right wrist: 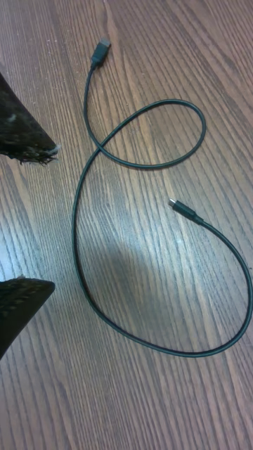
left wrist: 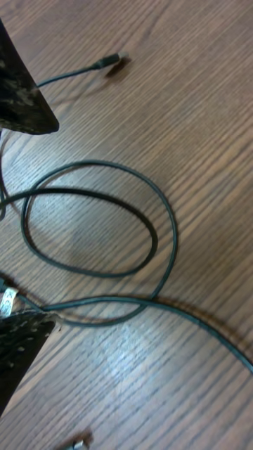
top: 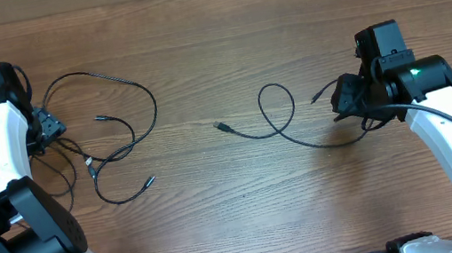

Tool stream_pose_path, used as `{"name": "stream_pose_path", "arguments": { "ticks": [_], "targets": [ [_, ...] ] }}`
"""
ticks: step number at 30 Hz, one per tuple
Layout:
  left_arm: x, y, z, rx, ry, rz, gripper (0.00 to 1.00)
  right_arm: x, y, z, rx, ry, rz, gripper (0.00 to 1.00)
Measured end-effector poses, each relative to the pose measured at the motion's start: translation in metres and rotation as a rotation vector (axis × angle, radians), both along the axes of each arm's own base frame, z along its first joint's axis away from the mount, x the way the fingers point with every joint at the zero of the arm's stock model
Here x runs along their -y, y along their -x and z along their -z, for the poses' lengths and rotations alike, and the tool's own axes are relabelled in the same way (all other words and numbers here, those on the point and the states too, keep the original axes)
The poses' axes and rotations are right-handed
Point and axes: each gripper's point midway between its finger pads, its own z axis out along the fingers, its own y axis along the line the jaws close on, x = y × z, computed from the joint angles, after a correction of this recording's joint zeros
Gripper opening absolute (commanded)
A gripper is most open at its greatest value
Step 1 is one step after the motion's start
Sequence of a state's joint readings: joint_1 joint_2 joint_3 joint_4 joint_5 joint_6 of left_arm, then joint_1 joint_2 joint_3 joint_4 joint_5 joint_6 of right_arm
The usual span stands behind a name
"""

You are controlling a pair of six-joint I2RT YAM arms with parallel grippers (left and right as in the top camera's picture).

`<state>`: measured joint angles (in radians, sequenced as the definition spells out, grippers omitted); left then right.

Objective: Untangle cables

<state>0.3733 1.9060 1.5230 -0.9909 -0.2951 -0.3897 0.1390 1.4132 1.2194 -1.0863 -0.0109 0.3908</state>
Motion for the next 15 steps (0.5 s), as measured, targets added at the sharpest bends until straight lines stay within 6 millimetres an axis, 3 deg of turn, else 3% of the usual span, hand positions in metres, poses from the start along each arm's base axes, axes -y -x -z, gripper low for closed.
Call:
{"name": "stream_pose_path", "arguments": {
  "ticks": [8, 10, 13, 15],
  "targets": [
    [-0.012, 0.012, 0.008, -0.015, -0.002, -0.037, 0.73, 0.000, 0.000, 0.000, 0.001, 0.000, 0.000, 0.52],
    [-0.013, 0.015, 0.015, -0.020, 0.000, -0.044, 0.57, 0.000, 0.000, 0.000, 0.001, 0.000, 0.000, 0.52],
    [-0.014, 0.019, 0.023, -0.023, 0.001, -0.052, 0.04, 0.000, 0.000, 0.000, 0.000, 0.000, 0.000, 0.52],
    [-0.013, 0.021, 0.026, -0.029, 0.004, -0.053, 0.04, 0.000, 0.000, 0.000, 0.000, 0.000, 0.000, 0.52]
  ]
}}
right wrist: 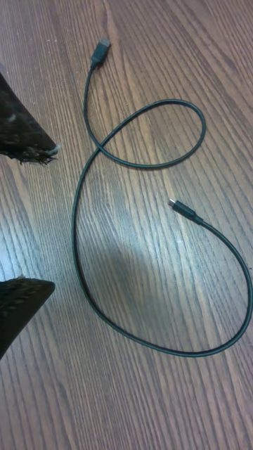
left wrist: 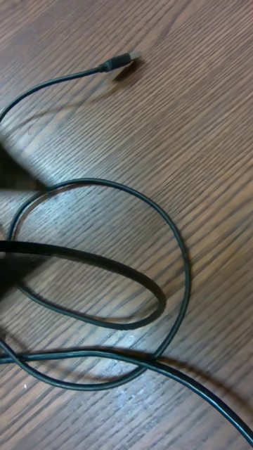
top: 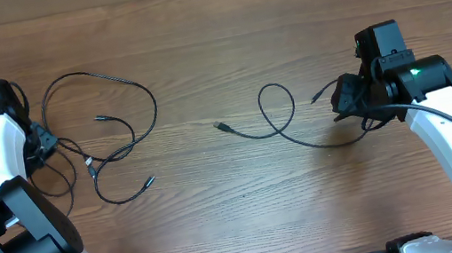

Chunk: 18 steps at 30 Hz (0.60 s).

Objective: Untangle cables

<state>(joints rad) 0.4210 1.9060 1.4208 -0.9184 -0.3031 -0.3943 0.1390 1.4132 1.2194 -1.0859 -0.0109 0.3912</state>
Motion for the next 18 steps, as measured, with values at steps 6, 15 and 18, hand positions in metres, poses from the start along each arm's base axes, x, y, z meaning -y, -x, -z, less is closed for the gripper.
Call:
{"name": "stream_pose_path", "arguments": {
  "ticks": [6, 15, 18],
  "targets": [
    [0.001, 0.001, -0.008, -0.014, 0.006, 0.001, 0.04, 0.000, 0.000, 0.000, 0.000, 0.000, 0.000, 0.52],
    [-0.017, -0.037, -0.134, 0.202, -0.091, 0.001, 0.04, 0.000, 0.000, 0.000, 0.000, 0.000, 0.000, 0.52],
    [-0.017, -0.038, -0.201, 0.338, -0.152, 0.002, 0.04, 0.000, 0.000, 0.000, 0.000, 0.000, 0.000, 0.52]
  ]
}}
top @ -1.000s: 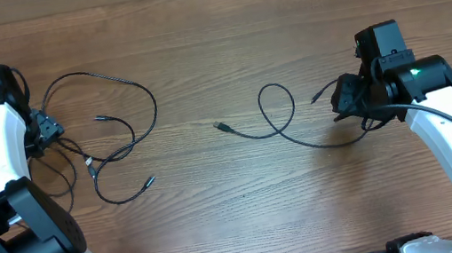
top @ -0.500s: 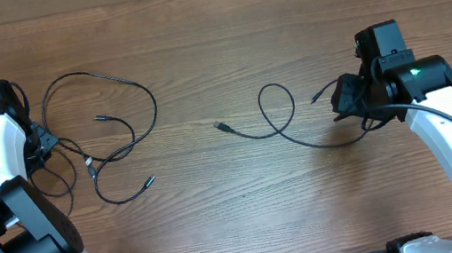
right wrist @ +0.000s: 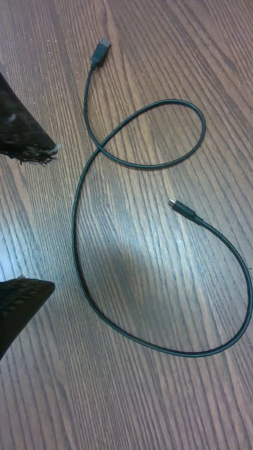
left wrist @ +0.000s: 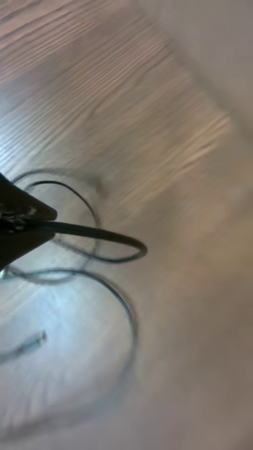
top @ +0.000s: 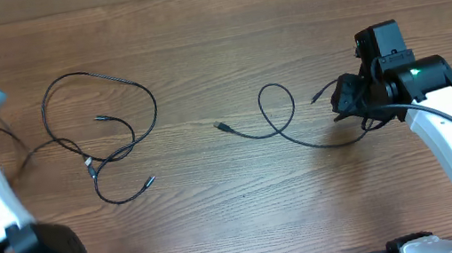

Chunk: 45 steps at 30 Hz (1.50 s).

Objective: Untangle cables

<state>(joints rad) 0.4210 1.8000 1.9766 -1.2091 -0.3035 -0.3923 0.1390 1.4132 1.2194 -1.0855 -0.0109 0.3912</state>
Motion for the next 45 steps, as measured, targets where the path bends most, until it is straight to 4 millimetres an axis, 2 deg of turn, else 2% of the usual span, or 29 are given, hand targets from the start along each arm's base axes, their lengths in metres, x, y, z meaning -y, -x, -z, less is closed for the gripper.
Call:
{"name": "stream_pose_path", "arguments": {
  "ticks": [1, 2, 7, 12, 16, 29, 34, 37, 39, 41, 45],
  "targets": [
    [0.000, 0.001, -0.019, 0.041, -0.019, 0.000, 0.04, 0.000, 0.000, 0.000, 0.000, 0.000, 0.000, 0.52],
    [0.002, 0.003, -0.048, 0.110, -0.049, 0.000, 0.04, 0.000, 0.000, 0.000, 0.000, 0.000, 0.000, 0.52],
    [0.012, 0.026, -0.146, 0.342, -0.155, 0.002, 0.04, 0.000, 0.000, 0.000, 0.001, 0.000, 0.000, 0.52],
    [0.024, 0.054, -0.212, 0.517, -0.234, 0.002, 0.04, 0.000, 0.000, 0.000, 0.001, 0.000, 0.000, 0.52],
    [0.031, 0.066, -0.249, 0.624, -0.282, 0.013, 0.04, 0.000, -0.001, 0.000, 0.002, 0.000, 0.000, 0.52],
    [0.049, 0.085, -0.325, 0.864, -0.414, 0.086, 0.04, 0.000, 0.000, 0.000, 0.001, 0.000, 0.000, 0.52],
    [0.050, 0.097, -0.333, 0.874, -0.447, 0.077, 0.04, 0.000, 0.000, 0.000, 0.001, 0.000, 0.000, 0.52],
    [0.037, 0.106, -0.321, 0.800, -0.469, -0.006, 0.04, 0.000, 0.000, 0.000, 0.002, 0.000, 0.000, 0.52],
    [0.021, 0.110, -0.298, 0.687, -0.479, -0.097, 0.04, 0.000, 0.000, 0.000, 0.001, 0.000, 0.000, 0.52],
    [0.010, 0.112, -0.267, 0.556, -0.454, -0.159, 0.04, 0.000, 0.000, 0.000, 0.001, 0.000, 0.000, 0.52],
    [-0.011, 0.098, -0.199, 0.294, -0.384, -0.233, 0.04, 0.000, 0.000, 0.000, -0.001, 0.000, 0.000, 0.52]
  ]
}}
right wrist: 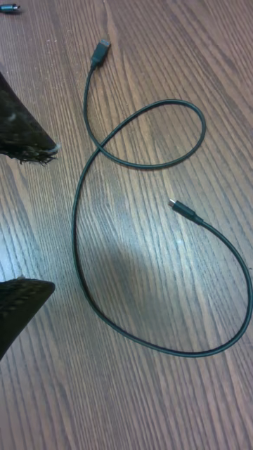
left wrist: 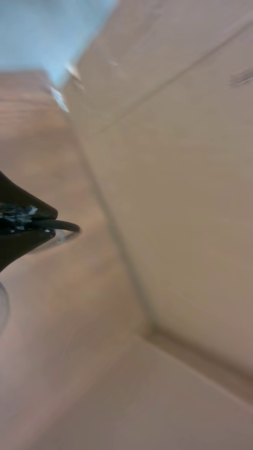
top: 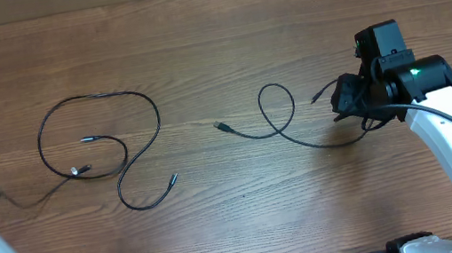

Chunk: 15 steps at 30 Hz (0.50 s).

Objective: Untangle cables

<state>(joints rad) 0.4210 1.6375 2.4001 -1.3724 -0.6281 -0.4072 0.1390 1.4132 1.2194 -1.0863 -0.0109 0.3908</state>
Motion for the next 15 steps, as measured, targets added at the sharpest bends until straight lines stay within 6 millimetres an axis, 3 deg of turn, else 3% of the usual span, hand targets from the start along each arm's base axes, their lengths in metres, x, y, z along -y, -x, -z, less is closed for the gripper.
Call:
{"name": "stream_pose_path", "arguments": {
  "ticks": [7, 10, 15],
  "targets": [
    [-0.029, -0.049, 0.125, -0.381, 0.173, -0.067, 0.04, 0.000, 0.002, 0.001, -0.007, 0.001, 0.000, 0.52],
    [-0.035, -0.056, 0.165, -0.507, 0.226, -0.078, 0.04, 0.000, 0.001, 0.001, -0.006, 0.001, 0.000, 0.52],
    [-0.047, -0.048, 0.185, -0.551, 0.271, -0.126, 0.04, 0.000, 0.001, 0.000, -0.005, 0.001, 0.000, 0.52]
  ]
}}
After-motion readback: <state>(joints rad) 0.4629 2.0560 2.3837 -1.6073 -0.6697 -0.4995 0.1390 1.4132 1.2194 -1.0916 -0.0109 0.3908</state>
